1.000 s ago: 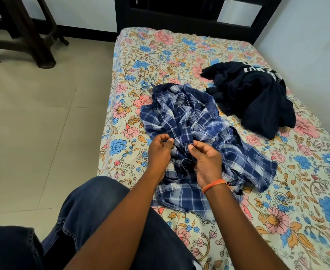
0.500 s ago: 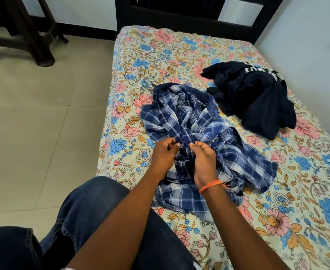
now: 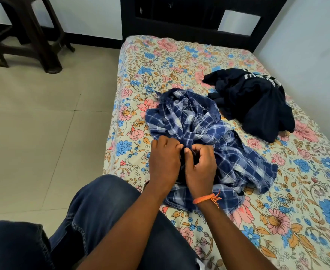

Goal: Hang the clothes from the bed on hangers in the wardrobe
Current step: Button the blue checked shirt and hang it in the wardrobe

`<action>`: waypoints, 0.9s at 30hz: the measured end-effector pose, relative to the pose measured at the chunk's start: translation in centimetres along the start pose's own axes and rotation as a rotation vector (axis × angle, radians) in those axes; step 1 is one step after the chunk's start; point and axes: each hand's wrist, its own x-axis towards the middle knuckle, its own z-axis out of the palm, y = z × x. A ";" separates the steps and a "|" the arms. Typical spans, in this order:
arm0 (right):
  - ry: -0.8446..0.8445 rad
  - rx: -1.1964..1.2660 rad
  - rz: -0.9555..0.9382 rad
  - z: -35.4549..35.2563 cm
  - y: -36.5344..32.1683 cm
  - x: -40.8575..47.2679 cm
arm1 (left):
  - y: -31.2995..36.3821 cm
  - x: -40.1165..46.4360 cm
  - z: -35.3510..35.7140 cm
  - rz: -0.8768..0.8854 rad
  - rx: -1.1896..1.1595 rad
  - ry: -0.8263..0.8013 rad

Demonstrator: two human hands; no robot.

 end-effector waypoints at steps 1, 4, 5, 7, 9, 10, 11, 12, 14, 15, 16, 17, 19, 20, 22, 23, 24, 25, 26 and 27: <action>0.006 -0.015 -0.015 0.0 0.0 -0.1 | 0.0 -0.1 0.0 0.043 0.058 0.018; 0.039 -0.019 0.024 -0.1 0.3 -0.1 | -0.2 -0.4 0.2 0.112 0.039 -0.007; 0.042 -0.021 0.039 -0.2 0.3 0.0 | -0.3 -0.5 0.3 0.132 0.009 -0.026; 0.034 -0.031 0.054 -0.4 0.3 0.0 | -0.4 -0.7 0.5 0.154 -0.047 -0.056; 0.026 -0.044 0.048 -0.5 0.2 -0.1 | -0.5 -0.7 0.4 0.156 -0.074 -0.086; 0.022 -0.050 0.038 -0.6 0.2 -0.2 | -0.5 -0.8 0.3 0.157 -0.083 -0.099; 0.016 -0.054 0.024 -0.6 0.2 -0.4 | -0.4 -0.9 0.0 0.152 -0.100 -0.115; 0.006 -0.055 0.007 -0.7 0.2 -0.5 | -0.3 -0.9 -0.3 0.139 -0.132 -0.130; -0.028 -0.052 -0.019 -0.8 0.1 -0.7 | -0.1 -1.1 -0.9 0.092 -0.221 -0.162; -0.041 -0.049 -0.024 -0.8 0.1 -0.8 | 0.0 -1.1 -1.1 0.071 -0.257 -0.172; -0.046 -0.041 -0.014 -0.7 0.1 -0.8 | 0.0 -1.1 -1.2 0.057 -0.281 -0.178; -0.045 -0.026 0.016 -0.7 0.0 -0.9 | 0.0 -1.2 -1.2 0.045 -0.296 -0.185; -0.035 0.024 0.105 -0.7 -0.1 -0.7 | 0.2 -1.2 -1.2 0.015 -0.315 -0.208; -0.033 0.053 0.140 -0.7 -0.2 -0.6 | 0.2 -1.2 -1.1 -0.009 -0.332 -0.216; -0.043 0.097 0.187 -0.7 -0.3 -0.6 | 0.2 -1.2 -1.0 -0.066 -0.381 -0.224; -0.048 0.119 0.212 -0.7 -0.5 -0.7 | 0.2 -1.2 -1.0 -0.084 -0.400 -0.225; -0.051 0.150 0.242 -0.7 -0.6 -0.7 | 0.2 -1.2 -0.9 -0.094 -0.415 -0.224; -0.053 0.192 0.275 -0.8 -0.7 -0.7 | 0.2 -1.1 -0.9 -0.100 -0.427 -0.221; -0.056 0.246 0.311 -1.0 -0.8 -0.6 | 0.3 -1.1 -0.9 -0.104 -0.433 -0.215; -0.060 0.306 0.350 -1.1 -0.8 -0.6 | 0.3 -1.0 -0.9 -0.106 -0.434 -0.205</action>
